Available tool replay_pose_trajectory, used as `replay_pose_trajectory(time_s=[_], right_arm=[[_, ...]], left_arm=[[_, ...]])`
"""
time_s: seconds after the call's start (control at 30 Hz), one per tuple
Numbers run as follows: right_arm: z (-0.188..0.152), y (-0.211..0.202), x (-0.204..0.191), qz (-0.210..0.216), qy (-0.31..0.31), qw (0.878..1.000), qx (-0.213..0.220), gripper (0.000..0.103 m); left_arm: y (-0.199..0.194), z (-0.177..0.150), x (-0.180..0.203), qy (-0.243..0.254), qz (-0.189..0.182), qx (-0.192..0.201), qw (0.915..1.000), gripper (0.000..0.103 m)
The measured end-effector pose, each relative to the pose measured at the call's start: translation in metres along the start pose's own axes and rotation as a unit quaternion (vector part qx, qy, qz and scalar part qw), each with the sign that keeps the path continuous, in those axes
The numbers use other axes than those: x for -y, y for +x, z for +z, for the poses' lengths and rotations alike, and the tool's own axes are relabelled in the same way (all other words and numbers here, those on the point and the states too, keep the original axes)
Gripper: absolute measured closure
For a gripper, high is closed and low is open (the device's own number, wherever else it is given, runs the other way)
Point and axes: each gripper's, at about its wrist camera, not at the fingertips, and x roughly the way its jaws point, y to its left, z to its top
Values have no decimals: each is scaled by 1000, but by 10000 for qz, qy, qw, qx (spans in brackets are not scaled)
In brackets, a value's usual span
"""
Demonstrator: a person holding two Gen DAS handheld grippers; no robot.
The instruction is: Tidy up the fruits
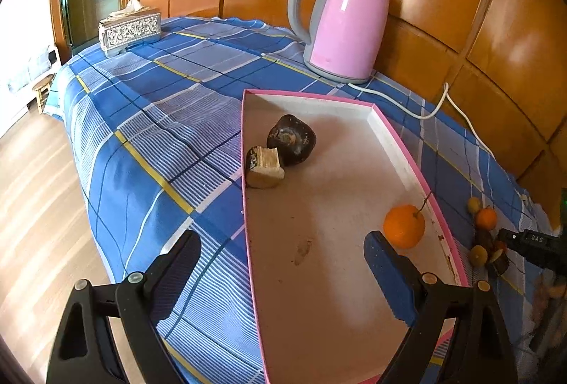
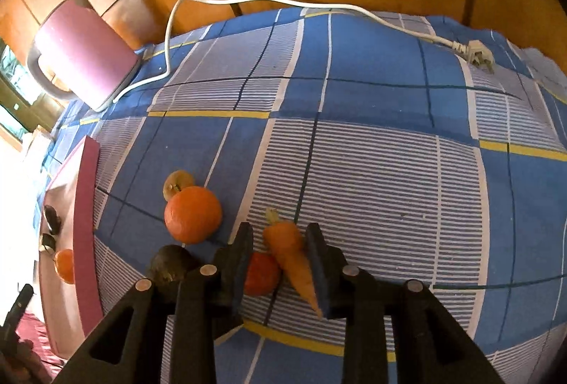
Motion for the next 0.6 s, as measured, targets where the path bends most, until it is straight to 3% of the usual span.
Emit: replay_pose_trajectory(time_s=[0.2, 0.4, 0.6], right_arm=[[-8, -16, 13, 107, 344, 9990, 247, 78], [-13, -54, 11, 188, 368, 9958, 813, 78], [-21, -87, -35, 914, -96, 9904, 1030, 78]], left_arm=[[-3, 1, 2, 5, 0, 41, 10000, 9], [-7, 2, 2, 24, 66, 141, 9999, 9], [-9, 6, -6, -81, 224, 250, 9994, 9]])
